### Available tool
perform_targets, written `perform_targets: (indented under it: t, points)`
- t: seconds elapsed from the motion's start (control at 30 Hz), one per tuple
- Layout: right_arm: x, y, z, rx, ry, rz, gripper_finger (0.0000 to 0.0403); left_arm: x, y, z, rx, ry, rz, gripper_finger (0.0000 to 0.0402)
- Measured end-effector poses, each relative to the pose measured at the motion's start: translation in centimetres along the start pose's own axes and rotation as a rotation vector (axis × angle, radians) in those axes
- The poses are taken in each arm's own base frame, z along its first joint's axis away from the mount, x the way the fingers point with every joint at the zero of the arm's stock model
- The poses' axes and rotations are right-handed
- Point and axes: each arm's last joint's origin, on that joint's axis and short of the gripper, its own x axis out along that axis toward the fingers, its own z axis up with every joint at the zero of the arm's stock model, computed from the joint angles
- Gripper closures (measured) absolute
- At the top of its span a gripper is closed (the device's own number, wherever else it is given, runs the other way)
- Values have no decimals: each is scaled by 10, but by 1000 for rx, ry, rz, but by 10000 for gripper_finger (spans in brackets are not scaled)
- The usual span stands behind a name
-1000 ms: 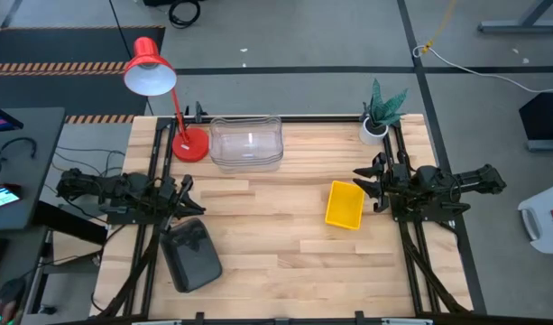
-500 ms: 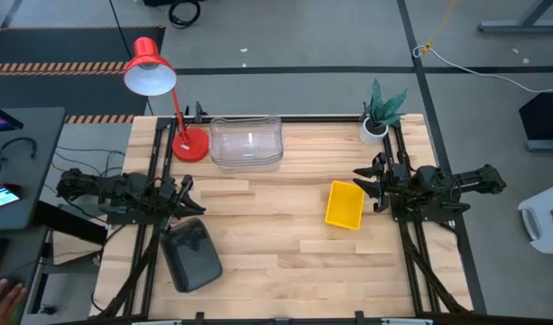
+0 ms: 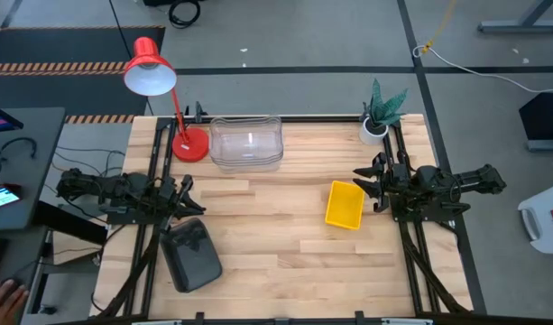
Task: Stack baskets by color
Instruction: Return to Home Position
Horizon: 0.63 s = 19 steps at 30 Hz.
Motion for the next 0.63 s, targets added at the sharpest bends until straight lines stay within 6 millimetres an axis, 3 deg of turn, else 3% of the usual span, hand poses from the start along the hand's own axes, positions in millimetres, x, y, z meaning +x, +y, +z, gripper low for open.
perform_targets:
  t: [0.63]
  points:
    - [0,0,0,0,0,1,251,0,0,0,0,-1,0,363]
